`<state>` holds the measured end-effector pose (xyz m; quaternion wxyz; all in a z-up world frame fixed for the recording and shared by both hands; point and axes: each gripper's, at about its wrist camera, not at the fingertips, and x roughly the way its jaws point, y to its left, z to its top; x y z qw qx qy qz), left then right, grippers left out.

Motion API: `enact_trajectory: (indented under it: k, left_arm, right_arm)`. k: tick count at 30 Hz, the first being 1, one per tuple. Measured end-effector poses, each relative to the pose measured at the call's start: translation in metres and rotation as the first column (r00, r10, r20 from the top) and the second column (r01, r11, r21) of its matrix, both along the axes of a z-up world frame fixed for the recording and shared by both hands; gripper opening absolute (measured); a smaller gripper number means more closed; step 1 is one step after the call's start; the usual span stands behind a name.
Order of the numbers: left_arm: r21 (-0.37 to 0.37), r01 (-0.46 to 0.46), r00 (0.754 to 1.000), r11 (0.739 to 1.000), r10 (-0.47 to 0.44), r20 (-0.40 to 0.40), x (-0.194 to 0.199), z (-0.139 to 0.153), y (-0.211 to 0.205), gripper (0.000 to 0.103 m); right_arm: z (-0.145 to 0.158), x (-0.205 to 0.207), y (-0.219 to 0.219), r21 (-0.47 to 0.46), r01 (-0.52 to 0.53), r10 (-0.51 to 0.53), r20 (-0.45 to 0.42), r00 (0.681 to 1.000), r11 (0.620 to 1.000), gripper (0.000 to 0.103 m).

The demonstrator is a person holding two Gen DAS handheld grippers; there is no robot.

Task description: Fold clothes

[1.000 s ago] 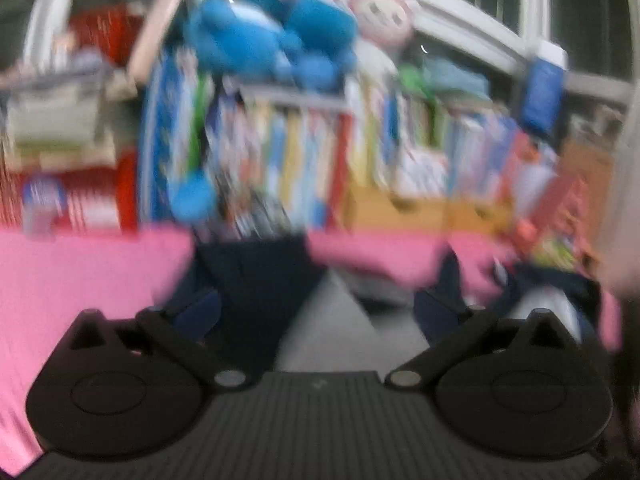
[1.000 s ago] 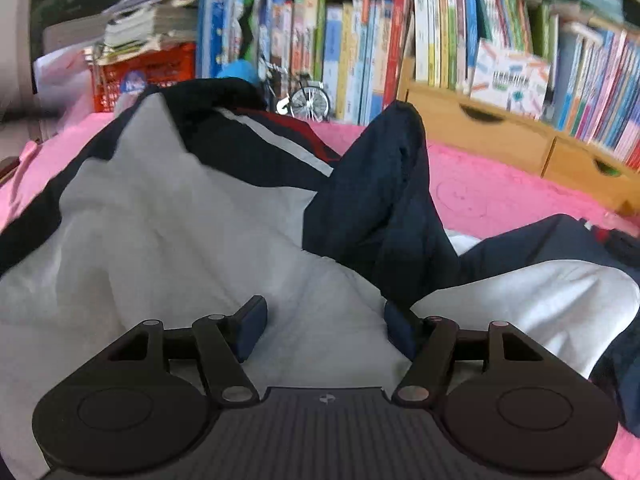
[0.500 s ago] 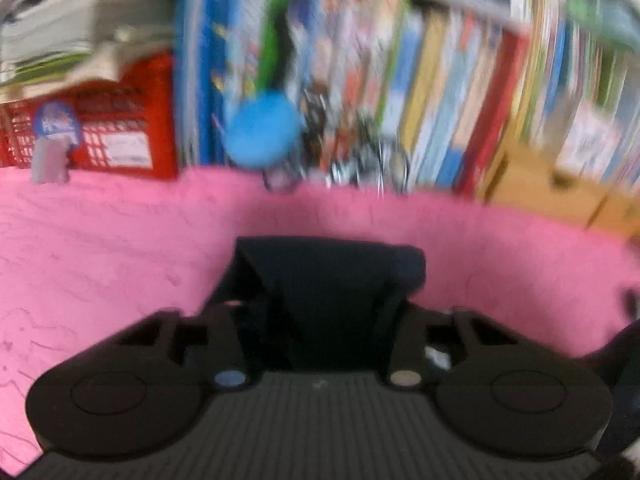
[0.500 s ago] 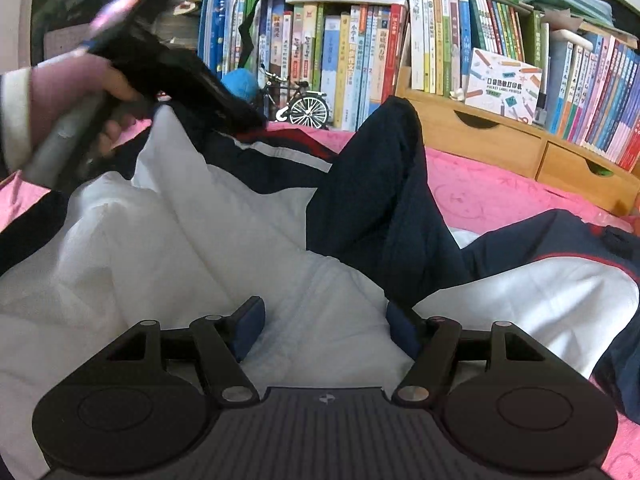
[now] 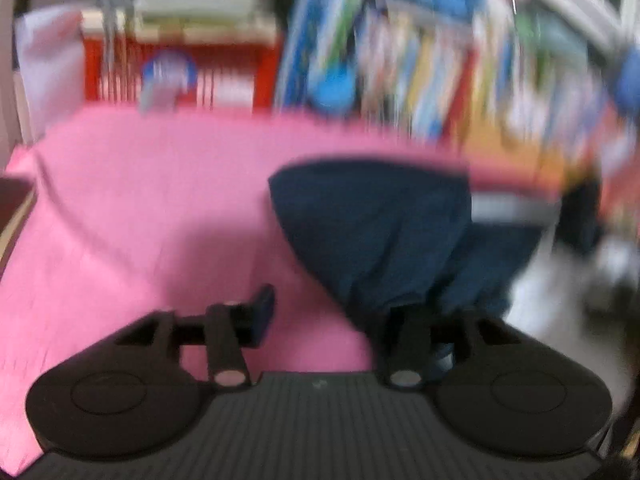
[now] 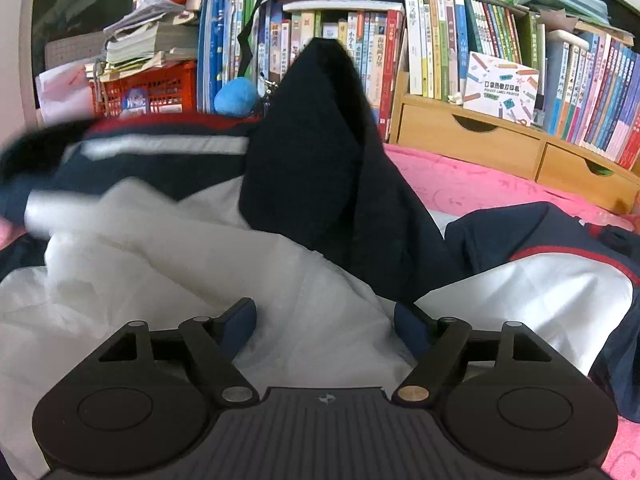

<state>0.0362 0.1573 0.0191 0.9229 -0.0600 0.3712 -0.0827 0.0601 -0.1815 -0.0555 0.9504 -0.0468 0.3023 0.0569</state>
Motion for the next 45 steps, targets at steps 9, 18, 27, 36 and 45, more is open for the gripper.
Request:
enact_trajectory:
  k: [9, 18, 27, 36, 45]
  left_arm:
    - [-0.131, 0.089, 0.971, 0.987, -0.057, 0.231, -0.029, 0.077, 0.027, 0.067]
    - [0.156, 0.076, 0.96, 0.985, -0.114, 0.254, 0.113, 0.121, -0.101, 0.077]
    - [0.307, 0.255, 0.967, 0.917, -0.237, -0.095, 0.166, 0.019, -0.202, 0.08]
    - [0.226, 0.134, 0.991, 0.965, -0.123, -0.061, 0.166, -0.001, -0.162, 0.009]
    - [0.116, -0.203, 0.96, 0.972, 0.174, 0.22, 0.14, 0.085, -0.019, 0.006]
  right_arm:
    - [-0.001, 0.003, 0.001, -0.007, 0.001, -0.001, -0.015, 1.0, 1.0, 0.079]
    - [-0.001, 0.004, 0.001, -0.004, 0.001, -0.001, -0.019, 1.0, 1.0, 0.08]
    - [-0.001, 0.005, -0.001, 0.013, 0.005, -0.004, -0.026, 1.0, 1.0, 0.081]
    - [0.0, 0.006, -0.002, 0.022, 0.004, -0.004, -0.03, 1.0, 1.0, 0.082]
    - [-0.001, 0.008, -0.002, 0.026, 0.006, -0.005, -0.034, 0.999, 1.0, 0.082]
